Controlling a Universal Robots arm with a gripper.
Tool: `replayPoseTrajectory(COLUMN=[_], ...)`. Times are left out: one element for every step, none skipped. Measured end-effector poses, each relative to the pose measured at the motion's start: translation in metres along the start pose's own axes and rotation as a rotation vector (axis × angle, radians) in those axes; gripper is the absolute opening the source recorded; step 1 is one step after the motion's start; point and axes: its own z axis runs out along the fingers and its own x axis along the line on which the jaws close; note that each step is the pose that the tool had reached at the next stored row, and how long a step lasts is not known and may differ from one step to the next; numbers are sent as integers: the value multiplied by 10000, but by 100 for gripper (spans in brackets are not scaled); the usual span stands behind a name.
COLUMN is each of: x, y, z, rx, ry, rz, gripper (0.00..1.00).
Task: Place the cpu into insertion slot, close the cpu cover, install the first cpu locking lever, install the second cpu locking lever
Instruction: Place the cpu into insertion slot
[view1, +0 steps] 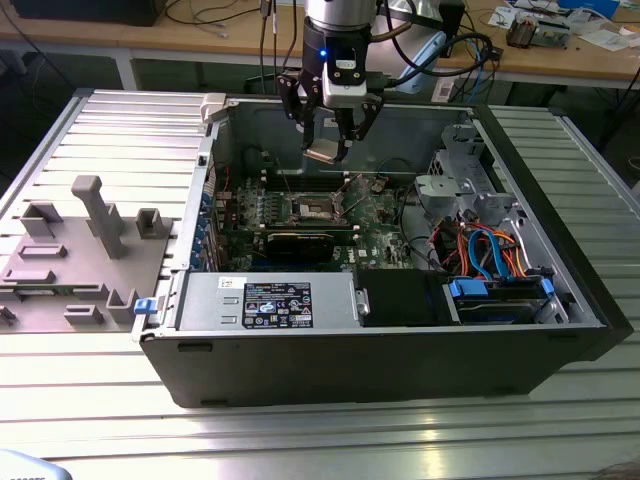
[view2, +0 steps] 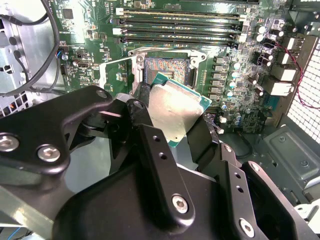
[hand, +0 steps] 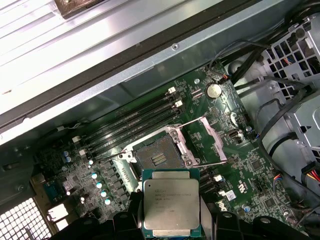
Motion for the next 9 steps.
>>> replayPoseTrajectory(x=[0, 0, 0, 0, 0, 0, 0, 0, 0], y=[0, 0, 0, 0, 0, 0, 0, 0, 0], z=[0, 0, 0, 0, 1, 2, 2, 3, 3], rx=[0, 0, 0, 0, -1, 0, 0, -1, 0], ry=[0, 0, 0, 0, 0, 1, 1, 1, 2], rz=[4, 7, 9, 11, 16, 38, 65, 95, 143], gripper=[55, 55, 55, 55, 55, 55, 55, 55, 55])
